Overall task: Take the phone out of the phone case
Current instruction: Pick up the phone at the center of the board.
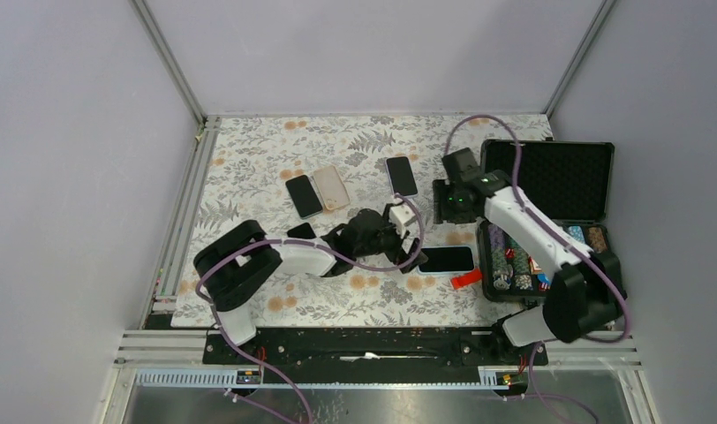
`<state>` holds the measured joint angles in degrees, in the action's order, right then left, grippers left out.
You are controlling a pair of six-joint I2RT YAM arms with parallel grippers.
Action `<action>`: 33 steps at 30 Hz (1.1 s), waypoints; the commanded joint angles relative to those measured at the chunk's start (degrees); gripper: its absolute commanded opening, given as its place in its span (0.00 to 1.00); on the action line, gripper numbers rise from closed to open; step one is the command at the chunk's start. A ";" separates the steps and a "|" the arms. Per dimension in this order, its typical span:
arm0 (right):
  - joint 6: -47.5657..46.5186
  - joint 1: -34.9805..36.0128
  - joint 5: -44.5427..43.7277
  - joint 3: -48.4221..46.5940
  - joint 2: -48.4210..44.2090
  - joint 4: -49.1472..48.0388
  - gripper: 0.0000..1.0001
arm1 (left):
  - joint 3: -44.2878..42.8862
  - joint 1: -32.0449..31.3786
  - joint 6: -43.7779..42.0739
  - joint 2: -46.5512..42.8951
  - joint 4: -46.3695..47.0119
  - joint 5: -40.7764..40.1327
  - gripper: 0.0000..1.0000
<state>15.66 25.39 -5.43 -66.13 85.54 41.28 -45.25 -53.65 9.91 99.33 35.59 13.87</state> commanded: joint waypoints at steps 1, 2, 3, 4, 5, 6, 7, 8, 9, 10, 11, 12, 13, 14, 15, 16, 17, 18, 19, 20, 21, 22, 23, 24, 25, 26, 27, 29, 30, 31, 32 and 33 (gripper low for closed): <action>5.65 -6.42 -0.17 3.89 -8.63 -1.73 0.59 | -6.82 -2.63 -9.14 3.62 -4.06 -2.77 0.99; 5.71 -7.47 1.02 5.30 -10.61 -2.98 0.61 | -7.72 -3.01 -10.53 4.46 -4.72 -4.40 0.99; 5.97 -8.24 1.92 7.04 -12.45 -4.23 0.63 | -8.70 -3.22 -11.27 5.34 -5.38 -5.41 0.99; 6.81 -8.59 2.53 8.71 -14.35 -5.79 0.65 | -10.04 -3.30 -11.38 6.14 -6.24 -5.68 0.99; 7.62 -8.86 3.28 10.02 -16.12 -6.75 0.66 | -11.33 -3.36 -11.57 6.82 -7.03 -5.20 0.99; 8.45 -9.26 4.10 10.96 -17.77 -7.23 0.68 | -12.35 -3.43 -11.90 7.43 -8.06 -4.76 0.99; 9.23 -9.73 4.79 11.56 -18.81 -7.25 0.68 | -13.34 -3.54 -12.35 8.10 -9.25 -4.26 0.99; 9.90 -10.33 5.08 12.09 -19.88 -7.20 0.68 | -14.23 -3.75 -13.11 8.81 -10.71 -4.00 0.99; 10.52 -10.87 5.22 12.53 -20.94 -7.18 0.69 | -15.27 -4.04 -13.91 9.82 -12.88 -3.64 0.99; 11.09 -11.32 5.19 12.98 -22.08 -7.18 0.70 | -15.84 -4.13 -14.55 10.59 -14.61 -3.03 0.99; 11.48 -11.74 5.17 13.36 -23.21 -7.16 0.70 | -17.13 -4.38 -15.05 11.42 -16.67 -2.61 0.99; 11.98 -12.21 5.17 13.58 -24.02 -7.17 0.71 | -18.19 -4.48 -15.29 12.27 -18.53 -2.52 0.99; 12.32 -12.47 5.23 13.75 -24.83 -7.18 0.71 | -19.19 -4.62 -15.41 13.05 -20.23 -2.79 0.99; 12.38 -12.73 5.25 13.80 -25.35 -7.18 0.71 | -20.24 -4.62 -15.29 13.73 -21.84 -3.17 0.99; 12.39 -12.88 5.26 13.79 -25.66 -7.18 0.72 | -20.93 -4.66 -15.32 14.37 -22.88 -3.43 0.99; 12.40 -12.95 5.26 13.78 -25.94 -7.18 0.72 | -21.29 -4.67 -15.41 14.74 -23.44 -3.61 0.99; 12.45 -13.09 6.57 13.88 -26.14 -7.16 0.71 | -21.30 -4.76 -15.62 14.92 -23.65 -3.81 0.99; 12.46 -13.11 6.96 14.06 -26.27 -7.17 0.71 | -21.20 -4.86 -15.88 14.97 -23.89 -3.92 0.99; 12.48 -13.16 7.15 14.17 -26.38 -7.23 0.70 | -21.13 -5.00 -16.24 15.08 -24.23 -4.00 0.99; 12.51 -13.17 7.34 14.16 -26.30 -7.24 0.70 | -21.05 -5.24 -16.84 15.04 -24.70 -3.87 0.99; 12.47 -13.13 7.59 14.18 -26.11 -7.25 0.70 | -20.98 -5.61 -17.59 15.07 -25.29 -3.86 0.99; 12.41 -13.13 7.82 14.18 -25.87 -7.32 0.70 | -21.09 -5.82 -18.31 15.22 -26.16 -3.94 0.99; 12.52 -13.17 8.07 14.18 -25.67 -7.39 0.70 | -21.40 -6.17 -19.01 15.46 -26.98 -3.75 0.99; 12.53 -13.18 8.26 14.26 -25.52 -7.56 0.70 | -21.63 -6.41 -19.72 15.81 -27.88 -3.60 0.99; 12.60 -13.17 8.44 14.39 -25.41 -7.78 0.70 | -22.11 -6.65 -20.14 16.07 -28.73 -3.54 0.99; 12.64 -13.25 8.61 14.49 -25.31 -7.93 0.70 | -22.59 -6.83 -20.70 16.48 -29.85 -3.14 0.99; 12.75 -13.18 8.72 14.59 -25.22 -8.03 0.70 | -23.01 -7.02 -21.40 16.81 -30.72 -2.84 0.99; 12.82 -13.25 8.85 14.71 -25.08 -8.14 0.70 | -23.54 -7.38 -22.31 17.29 -32.02 -2.19 0.99; 12.80 -13.21 8.94 14.74 -25.05 -8.12 0.70 | -23.54 -7.43 -22.45 17.30 -32.15 -1.99 0.99; 12.81 -13.25 9.02 14.84 -25.07 -8.14 0.70 | -23.57 -7.44 -22.64 17.30 -32.42 -1.52 0.99; 12.82 -13.24 9.03 14.93 -25.11 -8.14 0.70 | -23.61 -7.44 -23.06 17.30 -32.68 -0.82 0.99; 12.81 -13.26 9.03 15.01 -25.15 -8.14 0.70 | -23.88 -7.44 -23.23 17.37 -33.10 -0.39 0.99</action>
<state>27.73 12.23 2.35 -51.44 60.27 34.48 -68.18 -59.81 -9.87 114.50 8.54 11.14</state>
